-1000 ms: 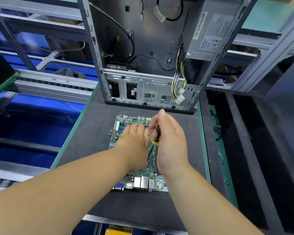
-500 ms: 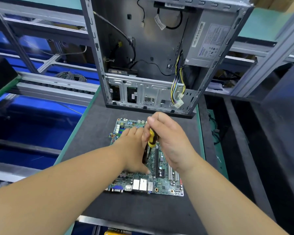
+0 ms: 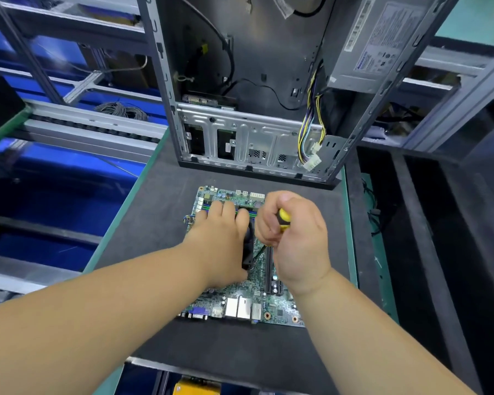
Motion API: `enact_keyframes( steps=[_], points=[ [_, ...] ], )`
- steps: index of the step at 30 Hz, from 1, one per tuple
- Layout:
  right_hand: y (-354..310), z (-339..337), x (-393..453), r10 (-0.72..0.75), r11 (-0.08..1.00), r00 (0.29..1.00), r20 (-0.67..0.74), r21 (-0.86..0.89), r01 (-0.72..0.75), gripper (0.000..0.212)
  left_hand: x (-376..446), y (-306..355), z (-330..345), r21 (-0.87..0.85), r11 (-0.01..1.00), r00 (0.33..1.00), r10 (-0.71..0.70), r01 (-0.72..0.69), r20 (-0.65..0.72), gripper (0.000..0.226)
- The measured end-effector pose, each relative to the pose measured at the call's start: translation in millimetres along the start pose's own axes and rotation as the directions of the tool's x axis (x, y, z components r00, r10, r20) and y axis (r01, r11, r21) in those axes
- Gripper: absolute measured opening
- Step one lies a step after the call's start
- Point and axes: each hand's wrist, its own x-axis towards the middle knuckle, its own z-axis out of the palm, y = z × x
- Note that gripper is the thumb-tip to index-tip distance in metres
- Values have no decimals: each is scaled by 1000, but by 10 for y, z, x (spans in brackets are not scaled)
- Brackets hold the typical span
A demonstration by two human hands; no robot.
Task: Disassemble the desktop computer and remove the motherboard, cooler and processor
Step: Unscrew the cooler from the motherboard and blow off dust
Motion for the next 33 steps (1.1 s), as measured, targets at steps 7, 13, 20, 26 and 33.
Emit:
enact_keyframes(
  steps=[7,13,20,26,33],
  points=[
    [-100,-57,120,125,989,965,233,47,-139,33,-2,6,-14,6,1000,1000,8,-8,15,80],
    [-143,-25,26,127,983,992,8,-138,-124,27,-31,-27,-5,-37,999,1000,13,-13,-1,85],
    [-26,100,-68,48,997,998,-35,-64,-50,34,-77,-183,37,-217,970,992,92,-109,-88,101],
    [5,-36,24,15,997,997,-78,74,-9,34,-200,-489,242,-475,862,964,56,-177,-258,104],
    [30,-71,42,-15,997,998,-65,77,20,32,-206,-552,486,-796,585,972,-51,-156,-228,118]
  ],
)
